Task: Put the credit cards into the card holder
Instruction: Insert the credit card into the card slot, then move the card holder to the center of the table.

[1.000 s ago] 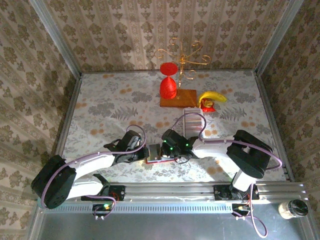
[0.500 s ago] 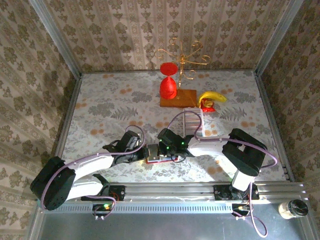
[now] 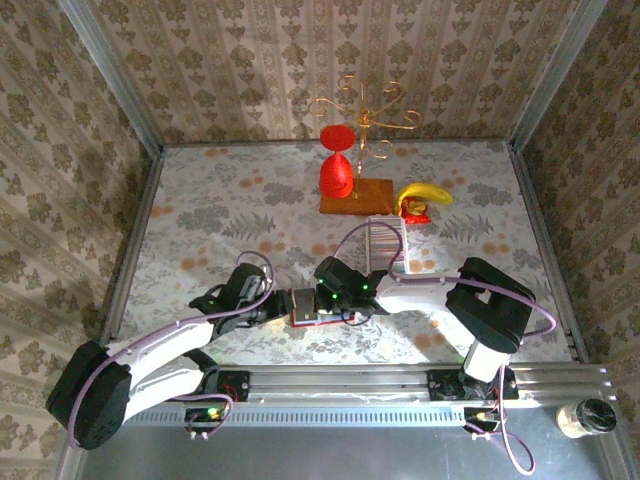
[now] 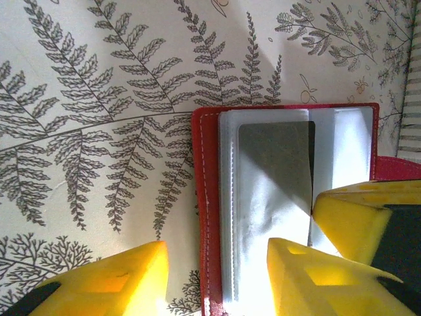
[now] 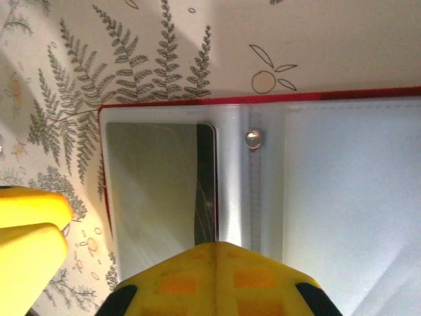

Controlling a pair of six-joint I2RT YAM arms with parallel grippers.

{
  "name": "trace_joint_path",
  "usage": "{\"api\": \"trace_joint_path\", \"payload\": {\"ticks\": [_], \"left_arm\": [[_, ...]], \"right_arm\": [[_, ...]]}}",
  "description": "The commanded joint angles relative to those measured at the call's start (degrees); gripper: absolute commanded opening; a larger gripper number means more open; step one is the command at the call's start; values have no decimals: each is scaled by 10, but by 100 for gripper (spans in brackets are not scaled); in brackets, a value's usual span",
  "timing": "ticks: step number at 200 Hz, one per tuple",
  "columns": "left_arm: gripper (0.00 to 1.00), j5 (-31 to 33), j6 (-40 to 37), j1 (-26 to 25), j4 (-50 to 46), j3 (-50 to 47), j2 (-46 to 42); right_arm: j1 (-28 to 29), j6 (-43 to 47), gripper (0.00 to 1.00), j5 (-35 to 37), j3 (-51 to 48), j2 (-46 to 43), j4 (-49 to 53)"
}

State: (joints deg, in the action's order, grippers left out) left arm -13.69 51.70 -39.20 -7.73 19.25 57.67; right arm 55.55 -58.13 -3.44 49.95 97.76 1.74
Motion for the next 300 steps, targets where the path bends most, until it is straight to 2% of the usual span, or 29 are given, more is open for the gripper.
{"api": "trace_joint_path", "payload": {"ticks": [1, 16, 49, 113, 300], "left_arm": [[45, -32, 5, 5, -8, -1, 1], [47, -47, 3, 5, -2, 1, 3], [47, -37, 4, 5, -19, 1, 7], [46, -55, 11, -2, 29, 0, 51], [41, -76, 39, -35, 128, 10, 126]], "right_arm": [[2, 18, 2, 19, -1, -30, 10], [0, 24, 2, 35, -5, -41, 20], [-5, 34, 0, 45, -5, -33, 32], [-9, 35, 0, 59, -18, -3, 52], [-6, 13, 0, 50, -60, 9, 22]]}}
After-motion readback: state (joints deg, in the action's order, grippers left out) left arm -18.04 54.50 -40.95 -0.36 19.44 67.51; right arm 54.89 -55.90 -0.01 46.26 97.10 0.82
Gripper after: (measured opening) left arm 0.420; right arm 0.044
